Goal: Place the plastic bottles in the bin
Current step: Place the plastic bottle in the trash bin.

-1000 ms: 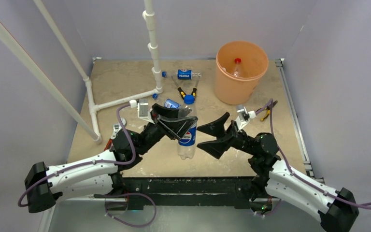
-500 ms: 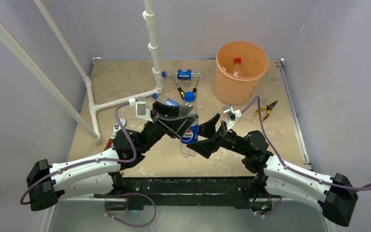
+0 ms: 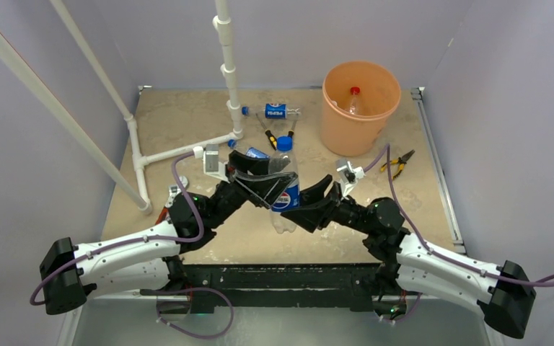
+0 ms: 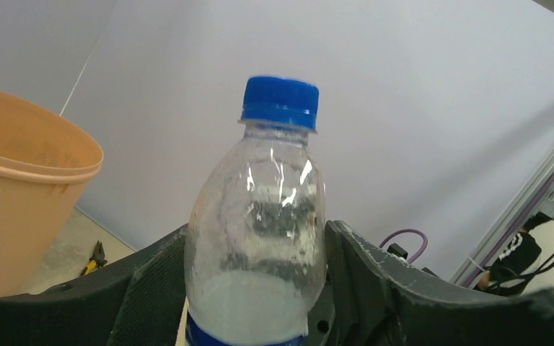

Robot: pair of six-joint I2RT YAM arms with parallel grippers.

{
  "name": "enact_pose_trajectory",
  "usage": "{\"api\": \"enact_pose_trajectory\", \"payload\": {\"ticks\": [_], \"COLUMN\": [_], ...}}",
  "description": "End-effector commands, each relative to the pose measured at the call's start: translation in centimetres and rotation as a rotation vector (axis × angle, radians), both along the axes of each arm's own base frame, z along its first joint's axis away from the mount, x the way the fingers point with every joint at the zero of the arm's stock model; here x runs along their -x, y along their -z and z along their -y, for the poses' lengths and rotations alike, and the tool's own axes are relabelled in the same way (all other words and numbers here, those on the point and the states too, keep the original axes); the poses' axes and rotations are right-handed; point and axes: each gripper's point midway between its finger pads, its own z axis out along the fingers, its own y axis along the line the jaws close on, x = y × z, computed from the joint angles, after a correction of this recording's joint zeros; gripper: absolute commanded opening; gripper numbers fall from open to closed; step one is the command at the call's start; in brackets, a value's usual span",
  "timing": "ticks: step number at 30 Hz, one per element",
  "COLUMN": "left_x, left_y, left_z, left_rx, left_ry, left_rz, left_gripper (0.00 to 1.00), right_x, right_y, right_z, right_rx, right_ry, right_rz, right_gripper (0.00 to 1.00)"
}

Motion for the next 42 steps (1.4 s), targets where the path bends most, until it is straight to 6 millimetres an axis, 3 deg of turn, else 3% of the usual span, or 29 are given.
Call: {"api": "enact_pose_trajectory", "payload": {"ticks": [1, 7, 9, 11, 12, 15, 17, 24, 27, 30, 34, 38, 42], "left_x": [1.6, 2.0, 2.0, 2.1, 2.1, 2.0, 1.7, 1.0, 1.5, 2.4, 4.0, 4.3, 4.4], "left_y": [-0.7, 1.6, 2.2, 2.5, 2.6, 2.6, 2.5, 3.4, 4.2, 4.3, 4.0, 3.6, 3.2], "left_z": [0.3, 0.9, 1.2, 1.4, 1.5, 1.2, 0.8, -0.7, -0.8, -0.8, -0.9, -1.2, -1.5], "left_rx": [-0.001, -0.078, -0.109, -0.128, -0.135, -0.149, -0.16, -0.264, -0.316, -0.347, -0.361, -0.38, -0.369], "left_ry": [0.084, 0.114, 0.122, 0.124, 0.124, 0.106, 0.075, -0.018, -0.006, 0.032, 0.091, 0.095, 0.089], "left_rz": [0.009, -0.012, -0.013, -0.007, -0.004, 0.008, 0.014, 0.039, 0.065, 0.102, 0.165, 0.185, 0.2], "left_gripper": [0.67, 0.7, 0.63, 0.49, 0.43, 0.31, 0.28, 0.23, 0.23, 0.23, 0.23, 0.21, 0.2], "right_x": [-1.2, -1.3, -1.3, -1.3, -1.3, -1.1, -0.9, -0.2, -1.1, -2.3, -2.7, -2.9, -3.1], "right_y": [-2.6, -3.1, -3.0, -2.7, -2.8, -3.1, -4.0, -11.1, -14.1, -15.4, -15.7, -15.1, -14.0], "right_z": [1.4, 1.7, 1.5, 1.4, 1.4, 1.9, 2.7, 7.6, 9.1, 8.3, 5.6, 2.8, 1.9], "right_rx": [-0.061, -0.043, -0.023, -0.005, 0.0, 0.029, 0.048, 0.044, 0.02, 0.061, 0.11, 0.178, 0.211], "right_ry": [0.11, 0.132, 0.129, 0.127, 0.127, 0.136, 0.159, 0.314, 0.406, 0.422, 0.346, 0.258, 0.225], "right_rz": [0.057, 0.08, 0.083, 0.085, 0.087, 0.092, 0.103, 0.211, 0.186, 0.14, 0.124, 0.116, 0.076], "right_gripper": [0.45, 0.44, 0.44, 0.45, 0.49, 0.8, 0.98, 0.99, 0.99, 0.99, 0.97, 0.93, 0.89]}}
